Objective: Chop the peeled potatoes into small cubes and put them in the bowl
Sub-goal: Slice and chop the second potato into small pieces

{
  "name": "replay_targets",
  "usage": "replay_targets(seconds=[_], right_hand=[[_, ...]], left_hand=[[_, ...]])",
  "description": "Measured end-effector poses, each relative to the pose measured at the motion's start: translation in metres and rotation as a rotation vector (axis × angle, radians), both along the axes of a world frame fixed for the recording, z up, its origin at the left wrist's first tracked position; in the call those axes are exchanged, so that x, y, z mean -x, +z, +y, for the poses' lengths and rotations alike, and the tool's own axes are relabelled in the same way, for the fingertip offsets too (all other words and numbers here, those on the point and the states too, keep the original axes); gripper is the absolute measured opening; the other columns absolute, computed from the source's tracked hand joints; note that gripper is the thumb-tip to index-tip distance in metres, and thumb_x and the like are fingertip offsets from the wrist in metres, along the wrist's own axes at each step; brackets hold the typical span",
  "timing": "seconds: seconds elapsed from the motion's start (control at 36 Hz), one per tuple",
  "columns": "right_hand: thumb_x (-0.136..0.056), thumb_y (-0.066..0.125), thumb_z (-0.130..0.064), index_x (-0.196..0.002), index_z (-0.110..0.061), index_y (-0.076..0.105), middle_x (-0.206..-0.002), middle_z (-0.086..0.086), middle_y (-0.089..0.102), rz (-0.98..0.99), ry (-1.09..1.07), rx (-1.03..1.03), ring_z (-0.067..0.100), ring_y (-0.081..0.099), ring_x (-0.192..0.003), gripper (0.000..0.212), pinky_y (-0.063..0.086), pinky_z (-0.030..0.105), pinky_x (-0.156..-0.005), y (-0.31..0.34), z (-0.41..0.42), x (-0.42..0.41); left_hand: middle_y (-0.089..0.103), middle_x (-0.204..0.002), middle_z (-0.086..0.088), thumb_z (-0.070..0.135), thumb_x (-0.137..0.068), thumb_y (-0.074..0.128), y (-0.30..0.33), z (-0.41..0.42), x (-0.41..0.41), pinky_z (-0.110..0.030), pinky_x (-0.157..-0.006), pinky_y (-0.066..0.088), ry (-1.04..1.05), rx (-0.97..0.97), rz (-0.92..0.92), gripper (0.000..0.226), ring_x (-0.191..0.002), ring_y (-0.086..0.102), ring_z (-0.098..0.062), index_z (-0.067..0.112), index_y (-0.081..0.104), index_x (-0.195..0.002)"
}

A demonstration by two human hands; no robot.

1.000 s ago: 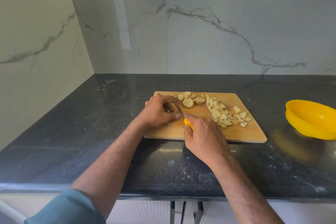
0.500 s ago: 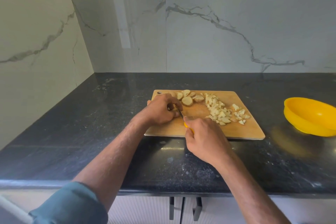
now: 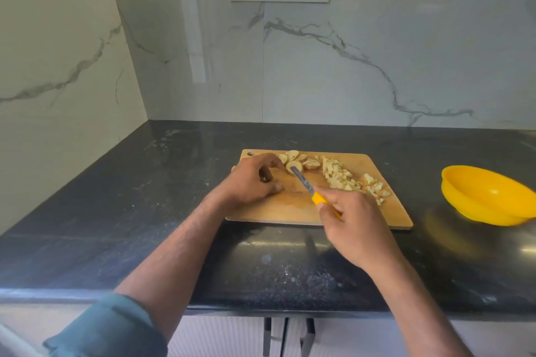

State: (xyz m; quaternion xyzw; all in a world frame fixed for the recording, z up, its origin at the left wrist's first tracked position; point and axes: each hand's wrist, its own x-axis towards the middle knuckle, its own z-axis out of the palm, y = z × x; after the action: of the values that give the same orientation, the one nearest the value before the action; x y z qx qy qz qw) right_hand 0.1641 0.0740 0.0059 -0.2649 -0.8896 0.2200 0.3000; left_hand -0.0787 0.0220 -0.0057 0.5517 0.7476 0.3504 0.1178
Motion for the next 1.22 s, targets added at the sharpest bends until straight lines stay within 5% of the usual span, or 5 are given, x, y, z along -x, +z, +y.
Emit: replay_targets(seconds=[0.17,0.28,0.67,0.97,1.22], right_hand=[[-0.098,0.055,-0.016,-0.140,-0.014,0.058,-0.119,0.000,0.072,0.011,-0.010,-0.012,-0.004,0.056,-0.049,0.042,0.039,0.010,-0.042,-0.007,-0.009,0.029],[-0.097,0.056,-0.017,-0.138,-0.014,0.059,-0.095,0.002,0.077,-0.020,-0.015,-0.076,0.002,0.045,-0.039,0.042,0.034,0.009,-0.041,-0.012,-0.013,0.034],[-0.097,0.055,-0.022,-0.139,-0.017,0.059,-0.092,-0.002,0.077,-0.099,-0.004,-0.149,0.004,0.047,-0.055,0.043,0.034,0.010,-0.054,-0.017,-0.015,0.037],[-0.102,0.049,-0.026,-0.138,-0.021,0.059,-0.073,-0.013,0.056,-0.209,-0.008,-0.181,-0.003,0.037,-0.048,0.038,0.028,0.013,-0.039,-0.006,-0.015,0.042],[-0.104,0.043,-0.025,-0.127,-0.020,0.065,-0.073,-0.011,0.057,-0.234,-0.013,-0.196,0.000,0.042,-0.051,0.032,0.025,0.014,-0.038,-0.003,-0.018,0.047]], left_hand=[[0.070,-0.085,0.005,0.027,-0.076,0.089,0.000,0.000,0.002,-0.029,-0.082,0.057,0.013,-0.106,-0.015,0.046,-0.083,0.066,-0.012,0.031,0.063,-0.114],[0.071,-0.080,0.005,0.025,-0.072,0.092,-0.003,0.001,0.005,-0.019,-0.074,0.054,0.035,-0.140,-0.028,0.046,-0.077,0.066,-0.007,0.030,0.065,-0.109],[0.071,-0.080,0.004,0.021,-0.073,0.091,-0.003,0.001,0.004,-0.011,-0.069,0.048,0.047,-0.134,-0.026,0.045,-0.077,0.066,-0.008,0.027,0.066,-0.111],[0.072,-0.080,0.004,0.016,-0.074,0.090,0.001,0.000,0.002,-0.007,-0.070,0.046,0.044,-0.104,0.000,0.045,-0.078,0.065,-0.005,0.026,0.068,-0.112],[0.070,-0.098,0.013,0.022,-0.082,0.083,0.001,0.002,0.002,-0.040,-0.099,0.051,0.009,-0.018,0.035,0.029,-0.095,0.065,-0.005,0.047,0.075,-0.096]])
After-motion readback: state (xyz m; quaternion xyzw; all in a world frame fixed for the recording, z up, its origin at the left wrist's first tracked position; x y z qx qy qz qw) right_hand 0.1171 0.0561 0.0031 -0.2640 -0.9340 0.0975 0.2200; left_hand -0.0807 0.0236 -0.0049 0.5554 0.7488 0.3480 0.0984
